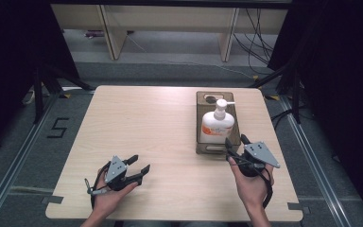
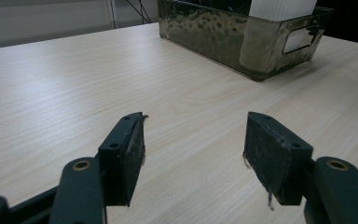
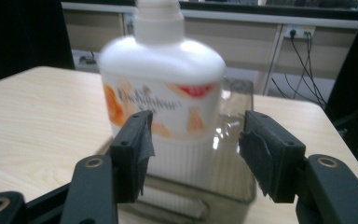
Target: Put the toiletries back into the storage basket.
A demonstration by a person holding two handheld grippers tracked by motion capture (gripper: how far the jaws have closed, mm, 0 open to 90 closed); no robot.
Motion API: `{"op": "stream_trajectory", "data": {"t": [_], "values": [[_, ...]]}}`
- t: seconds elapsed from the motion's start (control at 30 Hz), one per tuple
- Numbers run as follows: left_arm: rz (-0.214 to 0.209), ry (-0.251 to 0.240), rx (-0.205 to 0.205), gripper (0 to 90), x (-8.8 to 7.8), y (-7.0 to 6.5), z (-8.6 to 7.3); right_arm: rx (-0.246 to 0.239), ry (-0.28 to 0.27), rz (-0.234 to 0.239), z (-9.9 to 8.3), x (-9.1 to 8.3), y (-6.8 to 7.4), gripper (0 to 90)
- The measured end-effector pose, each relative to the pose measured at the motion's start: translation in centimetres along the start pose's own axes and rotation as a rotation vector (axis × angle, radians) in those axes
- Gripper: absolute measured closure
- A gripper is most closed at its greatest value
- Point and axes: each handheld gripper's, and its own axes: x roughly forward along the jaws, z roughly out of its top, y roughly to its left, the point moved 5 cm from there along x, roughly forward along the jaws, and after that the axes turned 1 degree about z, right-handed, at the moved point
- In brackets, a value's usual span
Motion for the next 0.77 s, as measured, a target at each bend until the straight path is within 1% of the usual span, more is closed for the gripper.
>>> {"op": "stream_trajectory", "data": {"t": [0.03,0.07,0.1,0.13,0.17,0.2,0.23,0.27,0.3,0.33,0.37,0.4,0.43,0.47,0.53,0.57,0.6,0.63,0.67,0.7,0.73,0.77], "values": [[0.000,-0.001,-0.001,37.5,0.0,0.0,0.0,0.017,0.013,-0.012,-0.8,-0.1,-0.4,43.9],[0.000,-0.001,-0.001,37.6,0.0,0.0,0.0,0.006,0.021,-0.022,-1.2,-0.2,-0.7,43.9],[0.000,-0.001,-0.001,37.5,0.0,0.0,0.0,0.019,0.020,-0.019,-1.6,-0.2,-0.8,43.9],[0.000,-0.001,0.000,37.5,0.0,0.0,0.0,0.019,0.020,-0.019,-1.6,-0.2,-0.8,43.9],[0.001,-0.001,-0.001,37.5,0.0,0.0,0.0,0.029,0.040,-0.035,-2.3,-0.4,-1.1,43.9],[0.001,-0.001,-0.001,37.5,0.0,0.0,0.0,0.029,0.040,-0.035,-2.3,-0.4,-1.1,43.9],[0.001,0.000,0.000,37.5,0.0,0.0,0.0,0.022,0.051,-0.043,-3.0,-0.5,-1.5,44.0],[0.001,-0.001,-0.003,37.5,0.0,0.0,0.0,0.022,0.059,-0.036,-3.3,-0.5,-1.6,44.0],[0.001,-0.001,-0.003,37.5,0.0,0.0,0.0,0.024,0.072,-0.041,-3.7,-0.6,-1.7,44.0],[0.001,-0.001,-0.003,37.5,0.0,0.0,0.0,0.023,0.067,-0.041,-4.0,-0.5,-1.9,44.0],[0.001,0.000,-0.002,37.5,0.0,0.0,0.0,0.027,0.084,-0.042,-4.4,-0.6,-2.0,44.1],[0.001,-0.001,-0.003,37.5,0.0,0.0,0.0,0.018,0.093,-0.055,-4.7,-0.6,-2.3,44.1],[0.001,0.000,-0.002,37.5,0.0,0.0,0.0,0.015,0.093,-0.054,-5.1,-0.6,-2.5,44.1],[0.001,0.000,-0.002,37.5,0.0,0.0,0.0,0.015,0.093,-0.054,-5.1,-0.6,-2.5,44.1],[0.001,0.001,-0.003,37.5,0.0,0.0,0.0,0.055,0.102,-0.070,-5.9,-0.8,-2.6,44.1],[0.001,0.001,-0.002,37.5,0.0,0.0,0.0,0.022,0.091,-0.074,-6.2,-0.8,-3.1,44.1],[0.001,0.002,-0.002,37.5,0.0,0.0,0.0,0.060,0.107,-0.083,-6.6,-1.0,-3.0,44.1],[0.001,0.002,-0.002,37.5,0.0,0.0,0.0,0.047,0.107,-0.064,-6.9,-1.0,-3.3,44.1],[0.001,0.002,-0.002,37.5,0.0,0.0,0.0,0.049,0.118,-0.093,-7.2,-1.2,-3.4,44.0],[0.001,0.002,-0.002,37.5,0.0,0.0,0.0,0.076,0.124,-0.077,-7.4,-1.3,-3.4,43.7],[0.001,0.002,-0.003,37.6,0.0,0.0,0.0,0.062,0.128,-0.089,-7.5,-1.4,-3.7,43.1],[0.001,0.002,-0.003,37.6,0.0,0.0,0.0,0.057,0.109,-0.094,-7.6,-1.4,-4.0,41.9]]}}
